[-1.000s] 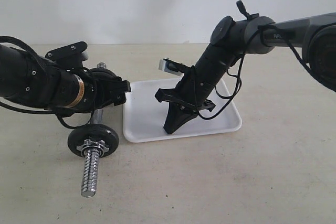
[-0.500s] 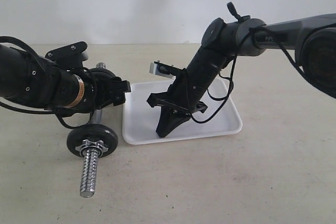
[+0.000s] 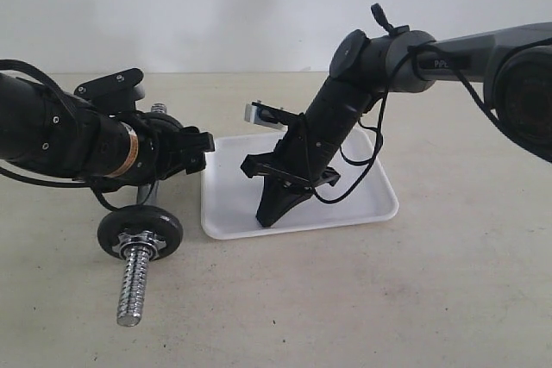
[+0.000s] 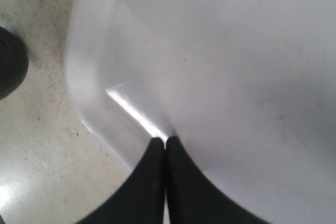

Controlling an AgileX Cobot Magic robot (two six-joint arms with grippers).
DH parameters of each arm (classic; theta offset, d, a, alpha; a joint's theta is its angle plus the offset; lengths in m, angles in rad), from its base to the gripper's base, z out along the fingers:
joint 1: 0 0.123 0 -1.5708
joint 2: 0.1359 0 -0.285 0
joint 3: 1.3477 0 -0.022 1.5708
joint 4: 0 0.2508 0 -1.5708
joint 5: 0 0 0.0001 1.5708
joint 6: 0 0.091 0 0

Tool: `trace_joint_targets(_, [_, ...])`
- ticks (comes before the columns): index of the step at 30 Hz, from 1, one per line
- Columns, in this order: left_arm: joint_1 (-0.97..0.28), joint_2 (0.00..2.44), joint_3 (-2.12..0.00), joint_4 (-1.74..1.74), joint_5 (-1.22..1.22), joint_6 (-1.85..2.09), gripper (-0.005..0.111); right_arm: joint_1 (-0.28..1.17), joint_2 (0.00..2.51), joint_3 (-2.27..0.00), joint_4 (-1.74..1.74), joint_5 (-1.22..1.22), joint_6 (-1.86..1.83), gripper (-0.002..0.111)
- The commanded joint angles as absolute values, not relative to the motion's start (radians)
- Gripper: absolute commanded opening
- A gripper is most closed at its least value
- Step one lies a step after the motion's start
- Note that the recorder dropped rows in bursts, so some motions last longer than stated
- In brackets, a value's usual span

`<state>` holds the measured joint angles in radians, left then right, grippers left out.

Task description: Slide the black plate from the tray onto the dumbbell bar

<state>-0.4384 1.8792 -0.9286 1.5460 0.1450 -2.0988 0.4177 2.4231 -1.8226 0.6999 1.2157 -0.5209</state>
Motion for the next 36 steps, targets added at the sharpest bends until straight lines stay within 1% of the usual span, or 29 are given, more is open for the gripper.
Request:
trace_joint_targets(1, [-0.440, 1.870, -0.932, 1.551, 0.150, -2.101, 0.081, 0.416, 2.418, -1.826, 0.670, 1.221, -0.534, 0.000])
trace_joint_targets(15, [-0.440, 1.870, -0.932, 1.551, 0.153, -2.099, 0.081, 0.416, 2.418, -1.826, 0.668, 1.221, -0.534, 0.000])
trace_joint_targets(24, [-0.440, 1.852, -0.932, 1.553, 0.200, -2.076, 0.081, 0.416, 2.416, -1.826, 0.682, 1.157, -0.542, 0.000])
trace_joint_targets(30, [-0.440, 1.725, -0.932, 1.553, 0.244, -2.005, 0.081, 0.416, 2.337, -1.828, 0.698, 1.110, -0.559, 0.000])
trace_joint_targets(36, [-0.440, 1.471, -0.930, 1.529, 0.234, -1.947, 0.081, 0.416, 2.113, -1.828, 0.707, 1.120, -0.578, 0.000])
